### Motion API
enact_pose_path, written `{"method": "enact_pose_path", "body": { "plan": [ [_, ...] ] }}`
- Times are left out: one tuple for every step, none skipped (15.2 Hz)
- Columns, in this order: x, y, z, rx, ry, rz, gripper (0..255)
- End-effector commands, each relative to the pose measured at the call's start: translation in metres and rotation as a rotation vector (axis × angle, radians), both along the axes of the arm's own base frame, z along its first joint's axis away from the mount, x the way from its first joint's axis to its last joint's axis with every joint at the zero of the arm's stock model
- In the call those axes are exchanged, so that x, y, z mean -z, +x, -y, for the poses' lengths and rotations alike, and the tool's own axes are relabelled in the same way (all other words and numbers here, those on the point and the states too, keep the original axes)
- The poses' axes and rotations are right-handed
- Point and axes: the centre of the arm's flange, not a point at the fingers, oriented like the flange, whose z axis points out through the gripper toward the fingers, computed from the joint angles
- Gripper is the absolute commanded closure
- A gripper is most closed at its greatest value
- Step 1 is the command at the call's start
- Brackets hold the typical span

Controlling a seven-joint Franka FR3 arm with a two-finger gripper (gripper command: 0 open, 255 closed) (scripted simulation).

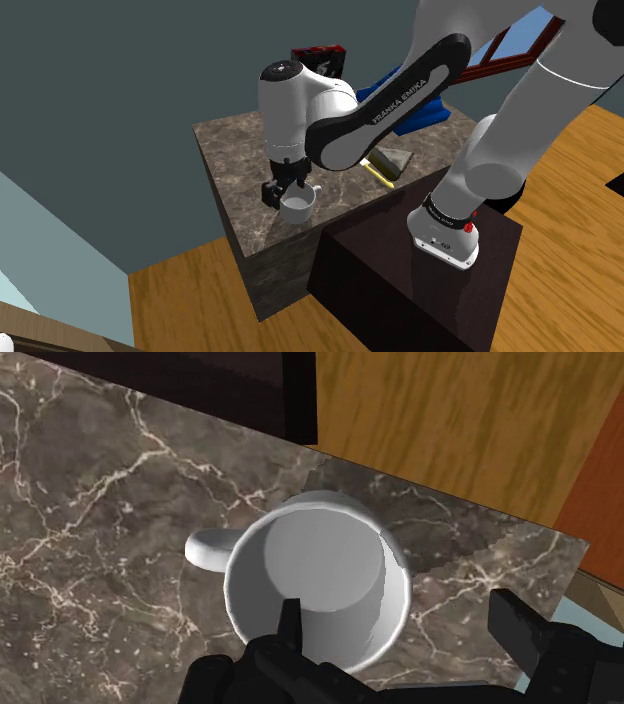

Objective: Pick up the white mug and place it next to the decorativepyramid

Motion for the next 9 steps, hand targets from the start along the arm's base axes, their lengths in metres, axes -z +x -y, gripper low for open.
{"method": "enact_pose_path", "body": {
  "plan": [
    [0.008, 0.003, -0.012, 0.001, 0.003, 0.002, 0],
    [0.014, 0.002, -0.011, 0.001, 0.003, 0.002, 0],
    [0.019, 0.002, -0.011, 0.001, 0.003, 0.002, 0],
    [0.024, 0.002, -0.011, 0.001, 0.003, 0.002, 0],
    [0.029, 0.002, -0.011, 0.001, 0.003, 0.002, 0],
    [0.035, 0.001, -0.010, 0.001, 0.003, 0.002, 0],
    [0.040, 0.001, -0.010, 0.001, 0.003, 0.002, 0],
    [0.048, 0.001, -0.010, 0.001, 0.003, 0.002, 0],
    [0.048, 0.001, -0.010, 0.001, 0.003, 0.002, 0]
  ]
}}
